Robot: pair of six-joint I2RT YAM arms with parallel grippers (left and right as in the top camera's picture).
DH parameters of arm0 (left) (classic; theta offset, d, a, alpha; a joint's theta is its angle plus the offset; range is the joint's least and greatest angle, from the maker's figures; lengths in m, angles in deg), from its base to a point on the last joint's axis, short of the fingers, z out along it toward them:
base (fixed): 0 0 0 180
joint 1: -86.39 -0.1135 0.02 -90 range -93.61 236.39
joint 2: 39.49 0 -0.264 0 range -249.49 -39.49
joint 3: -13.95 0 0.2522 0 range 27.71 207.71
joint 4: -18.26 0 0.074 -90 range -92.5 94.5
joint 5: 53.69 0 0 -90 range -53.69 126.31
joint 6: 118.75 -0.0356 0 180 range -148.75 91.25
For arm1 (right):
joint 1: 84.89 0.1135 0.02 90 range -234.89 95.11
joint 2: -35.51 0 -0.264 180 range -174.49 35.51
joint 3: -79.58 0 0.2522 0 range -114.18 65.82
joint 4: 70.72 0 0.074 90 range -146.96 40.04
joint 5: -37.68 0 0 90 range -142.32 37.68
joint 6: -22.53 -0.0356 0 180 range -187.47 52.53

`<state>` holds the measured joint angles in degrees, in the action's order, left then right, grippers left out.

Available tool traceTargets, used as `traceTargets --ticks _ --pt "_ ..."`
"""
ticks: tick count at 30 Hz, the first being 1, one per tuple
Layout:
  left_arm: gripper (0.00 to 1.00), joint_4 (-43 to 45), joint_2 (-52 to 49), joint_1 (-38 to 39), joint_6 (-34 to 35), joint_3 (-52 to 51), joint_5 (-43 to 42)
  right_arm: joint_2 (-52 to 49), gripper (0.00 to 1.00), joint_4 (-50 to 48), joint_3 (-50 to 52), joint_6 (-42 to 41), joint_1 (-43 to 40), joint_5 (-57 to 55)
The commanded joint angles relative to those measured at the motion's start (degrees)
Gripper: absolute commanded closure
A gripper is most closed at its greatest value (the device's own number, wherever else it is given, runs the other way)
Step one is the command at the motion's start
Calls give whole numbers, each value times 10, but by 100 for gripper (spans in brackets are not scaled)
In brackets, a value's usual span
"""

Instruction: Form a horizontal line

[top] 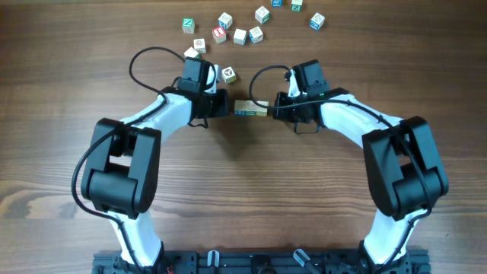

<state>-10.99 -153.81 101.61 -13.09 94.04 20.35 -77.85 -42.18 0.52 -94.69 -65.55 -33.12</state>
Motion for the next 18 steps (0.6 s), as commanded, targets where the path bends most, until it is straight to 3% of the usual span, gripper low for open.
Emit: traceTargets --ticks 1,18 --pt "96 -25 -17 -15 2 -23 40 25 95 0 -11 16 -3 1" --pt "96 2 -17 20 2 -23 38 -6 95 -2 -10 16 35 1"
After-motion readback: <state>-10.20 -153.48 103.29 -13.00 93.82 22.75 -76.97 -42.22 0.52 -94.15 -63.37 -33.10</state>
